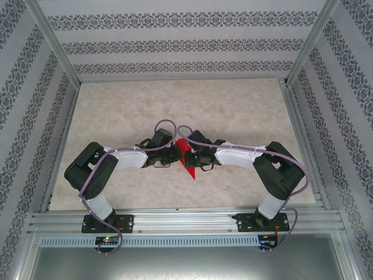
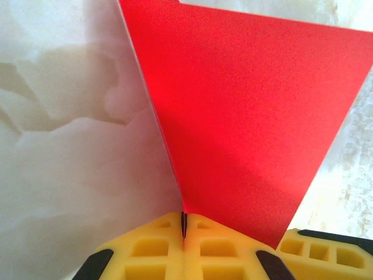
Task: Fold a paper plane with a square sheet of paper (pick it up from the middle)
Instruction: Move a paper plane to the center of the table.
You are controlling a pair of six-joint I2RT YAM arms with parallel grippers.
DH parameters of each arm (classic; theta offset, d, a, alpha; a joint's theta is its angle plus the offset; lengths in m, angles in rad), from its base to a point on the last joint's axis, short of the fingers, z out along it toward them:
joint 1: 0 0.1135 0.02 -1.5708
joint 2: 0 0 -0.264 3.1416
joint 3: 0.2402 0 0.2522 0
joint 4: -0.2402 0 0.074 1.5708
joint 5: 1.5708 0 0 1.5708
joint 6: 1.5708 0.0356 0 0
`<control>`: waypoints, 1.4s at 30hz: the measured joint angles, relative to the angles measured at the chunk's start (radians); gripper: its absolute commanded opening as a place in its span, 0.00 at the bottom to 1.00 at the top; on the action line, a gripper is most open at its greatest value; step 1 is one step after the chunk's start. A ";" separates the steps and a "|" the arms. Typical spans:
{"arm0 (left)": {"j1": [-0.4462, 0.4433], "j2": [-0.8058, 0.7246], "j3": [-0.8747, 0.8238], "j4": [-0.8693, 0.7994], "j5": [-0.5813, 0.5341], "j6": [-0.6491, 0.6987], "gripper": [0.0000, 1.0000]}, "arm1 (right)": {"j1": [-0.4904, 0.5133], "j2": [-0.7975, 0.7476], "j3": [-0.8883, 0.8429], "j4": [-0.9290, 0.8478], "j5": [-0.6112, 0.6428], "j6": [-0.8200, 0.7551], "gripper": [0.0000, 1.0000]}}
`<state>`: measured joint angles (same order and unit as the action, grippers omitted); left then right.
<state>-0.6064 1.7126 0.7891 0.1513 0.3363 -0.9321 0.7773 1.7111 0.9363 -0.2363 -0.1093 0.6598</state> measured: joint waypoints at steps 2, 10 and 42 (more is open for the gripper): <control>0.000 -0.001 0.000 -0.001 -0.001 0.000 0.11 | 0.001 0.002 0.000 -0.004 0.009 0.000 0.09; 0.015 -0.164 0.012 -0.134 -0.100 0.017 0.60 | 0.018 -0.032 0.010 -0.068 0.121 -0.009 0.05; 0.131 -0.317 0.070 -0.575 -0.393 0.004 1.00 | 0.018 0.154 0.181 -0.171 0.233 0.019 0.10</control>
<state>-0.4755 1.3956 0.8593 -0.4232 -0.0570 -0.9283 0.7948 1.8652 1.1175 -0.4072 0.1234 0.6788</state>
